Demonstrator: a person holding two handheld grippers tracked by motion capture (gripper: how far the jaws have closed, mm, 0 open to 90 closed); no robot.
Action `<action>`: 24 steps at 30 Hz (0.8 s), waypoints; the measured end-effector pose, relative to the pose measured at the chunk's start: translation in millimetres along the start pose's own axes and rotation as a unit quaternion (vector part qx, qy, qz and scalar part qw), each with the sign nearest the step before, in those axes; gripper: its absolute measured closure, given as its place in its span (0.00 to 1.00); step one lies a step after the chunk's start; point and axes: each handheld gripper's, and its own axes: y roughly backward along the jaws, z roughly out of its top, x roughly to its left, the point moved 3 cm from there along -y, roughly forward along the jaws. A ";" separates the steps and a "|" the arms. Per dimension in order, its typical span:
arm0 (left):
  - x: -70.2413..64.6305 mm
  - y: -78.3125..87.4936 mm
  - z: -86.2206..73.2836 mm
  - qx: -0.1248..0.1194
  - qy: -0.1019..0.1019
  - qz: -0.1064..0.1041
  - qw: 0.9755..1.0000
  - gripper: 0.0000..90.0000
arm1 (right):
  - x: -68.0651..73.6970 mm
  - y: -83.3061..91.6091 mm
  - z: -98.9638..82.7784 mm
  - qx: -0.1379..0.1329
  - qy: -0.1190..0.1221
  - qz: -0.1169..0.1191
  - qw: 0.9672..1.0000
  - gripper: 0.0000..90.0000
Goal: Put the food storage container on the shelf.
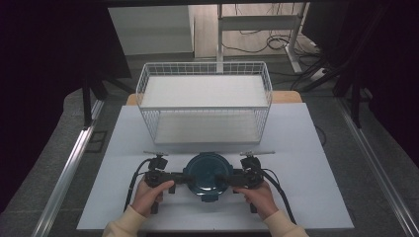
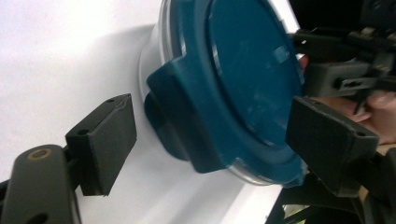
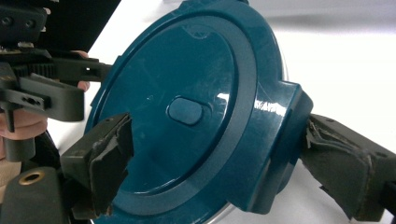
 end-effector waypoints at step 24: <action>-8.7 -2.8 -9.3 -0.003 0.027 -0.020 0.999 0.37 | -7.1 4.7 -5.6 0.000 -0.085 0.036 0.996 0.31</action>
